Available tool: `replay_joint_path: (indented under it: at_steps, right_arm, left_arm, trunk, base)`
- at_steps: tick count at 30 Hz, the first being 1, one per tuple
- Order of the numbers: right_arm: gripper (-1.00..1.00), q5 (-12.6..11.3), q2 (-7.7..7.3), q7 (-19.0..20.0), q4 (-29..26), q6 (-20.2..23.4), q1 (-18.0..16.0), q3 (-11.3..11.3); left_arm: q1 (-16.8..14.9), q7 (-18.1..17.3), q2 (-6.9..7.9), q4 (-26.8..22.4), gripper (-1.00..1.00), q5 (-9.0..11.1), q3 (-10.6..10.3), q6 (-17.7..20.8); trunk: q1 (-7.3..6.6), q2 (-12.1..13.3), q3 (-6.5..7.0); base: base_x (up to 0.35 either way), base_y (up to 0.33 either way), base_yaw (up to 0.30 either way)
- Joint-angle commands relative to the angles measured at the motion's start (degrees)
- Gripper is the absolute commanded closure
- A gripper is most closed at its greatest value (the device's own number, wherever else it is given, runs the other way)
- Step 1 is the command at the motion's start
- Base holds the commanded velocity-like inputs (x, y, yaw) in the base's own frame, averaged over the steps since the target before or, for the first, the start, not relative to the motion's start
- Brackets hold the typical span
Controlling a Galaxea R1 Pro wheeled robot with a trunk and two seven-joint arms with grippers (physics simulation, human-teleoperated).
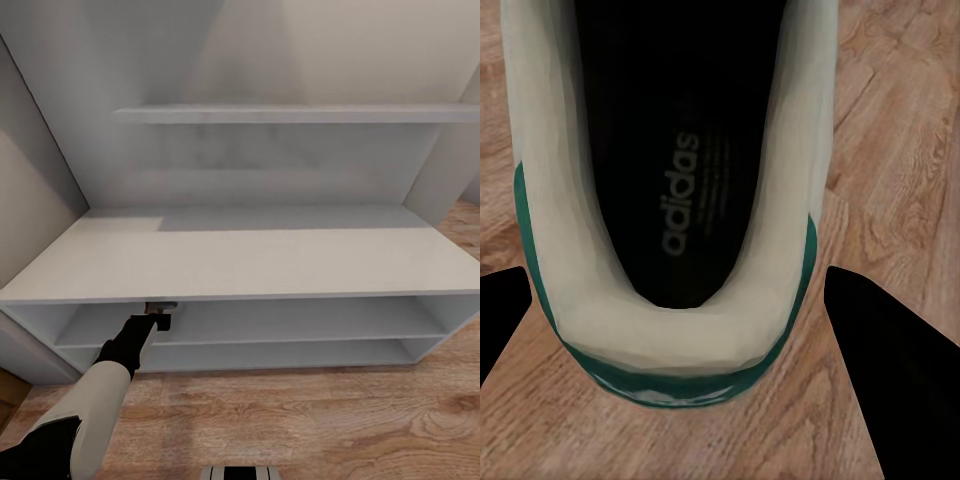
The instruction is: Pick up the two gym shoes and the two sandals from the corridor floor and place them onto the hallstand (shoe rack) in the corridor, making sure they are on the rack and not on the floor. Arrange them so the two gym shoes are next to each other and the two sandals are next to each other.
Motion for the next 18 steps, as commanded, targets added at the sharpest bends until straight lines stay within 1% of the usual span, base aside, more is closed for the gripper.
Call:
replay_joint_path:
  at_steps: [1, 3, 4, 18]
  right_arm:
    - [1.0, 0.19, 0.01, 0.5, 0.05, -0.19, -0.08, -0.27]
    - [1.0, 0.2, 0.01, 0.47, 0.05, -0.19, -0.08, -0.27]
    - [1.0, 0.21, 0.01, 0.47, 0.05, -0.19, -0.08, -0.27]
    - [1.0, 0.26, 0.01, 0.43, 0.13, -0.19, -0.08, -0.27]
  left_arm:
    - [-0.02, -0.22, -0.08, -0.08, 1.0, -0.56, 0.3, 0.34]
    - [-0.02, -0.22, -0.08, -0.07, 1.0, -0.56, 0.25, 0.36]
    - [-0.02, -0.18, -0.08, -0.06, -1.0, -0.61, 0.2, 0.37]
    - [-0.04, -0.22, 0.09, -0.14, -1.0, -0.57, 0.43, 0.31]
  trunk:
    - [-0.01, -0.02, -0.04]
    - [-0.01, -0.02, -0.04]
    - [-0.01, -0.02, -0.04]
    - [-0.01, -0.02, -0.04]
  base:
    - [0.002, 0.0, 0.0]
    - [0.001, 0.0, 0.0]
    - [0.0, 0.0, 0.0]
    - [0.0, 0.0, 0.0]
